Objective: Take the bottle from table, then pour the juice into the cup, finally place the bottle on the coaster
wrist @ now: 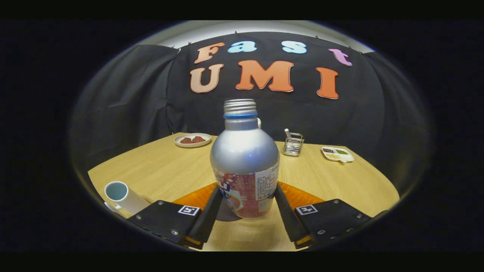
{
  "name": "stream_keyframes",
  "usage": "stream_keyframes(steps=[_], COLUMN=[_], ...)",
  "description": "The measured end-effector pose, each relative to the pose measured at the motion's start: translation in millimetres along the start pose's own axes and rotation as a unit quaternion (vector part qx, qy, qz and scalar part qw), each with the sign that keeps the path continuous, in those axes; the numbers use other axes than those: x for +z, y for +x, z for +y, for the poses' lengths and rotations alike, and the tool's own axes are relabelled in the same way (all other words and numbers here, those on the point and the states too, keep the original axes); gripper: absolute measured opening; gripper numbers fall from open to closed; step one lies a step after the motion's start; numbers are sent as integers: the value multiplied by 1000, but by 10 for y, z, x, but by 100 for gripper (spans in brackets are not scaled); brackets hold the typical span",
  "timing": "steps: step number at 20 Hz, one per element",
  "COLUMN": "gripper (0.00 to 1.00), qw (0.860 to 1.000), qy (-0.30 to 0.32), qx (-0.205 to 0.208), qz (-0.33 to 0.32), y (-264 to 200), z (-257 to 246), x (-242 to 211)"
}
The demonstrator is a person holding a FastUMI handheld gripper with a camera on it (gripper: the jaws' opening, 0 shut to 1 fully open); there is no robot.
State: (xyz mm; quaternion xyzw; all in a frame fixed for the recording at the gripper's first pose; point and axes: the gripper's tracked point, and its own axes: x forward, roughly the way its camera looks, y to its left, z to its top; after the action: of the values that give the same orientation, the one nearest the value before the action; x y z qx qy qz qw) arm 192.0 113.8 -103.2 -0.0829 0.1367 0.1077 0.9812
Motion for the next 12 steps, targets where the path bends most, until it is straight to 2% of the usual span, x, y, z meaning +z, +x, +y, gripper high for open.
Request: stream_keyframes(steps=[5,12], gripper=[77,78], qw=[999,997], qy=[21,32], qx=[37,66], qz=[10,23], y=[182,284], z=[214,403], x=[-125,-318])
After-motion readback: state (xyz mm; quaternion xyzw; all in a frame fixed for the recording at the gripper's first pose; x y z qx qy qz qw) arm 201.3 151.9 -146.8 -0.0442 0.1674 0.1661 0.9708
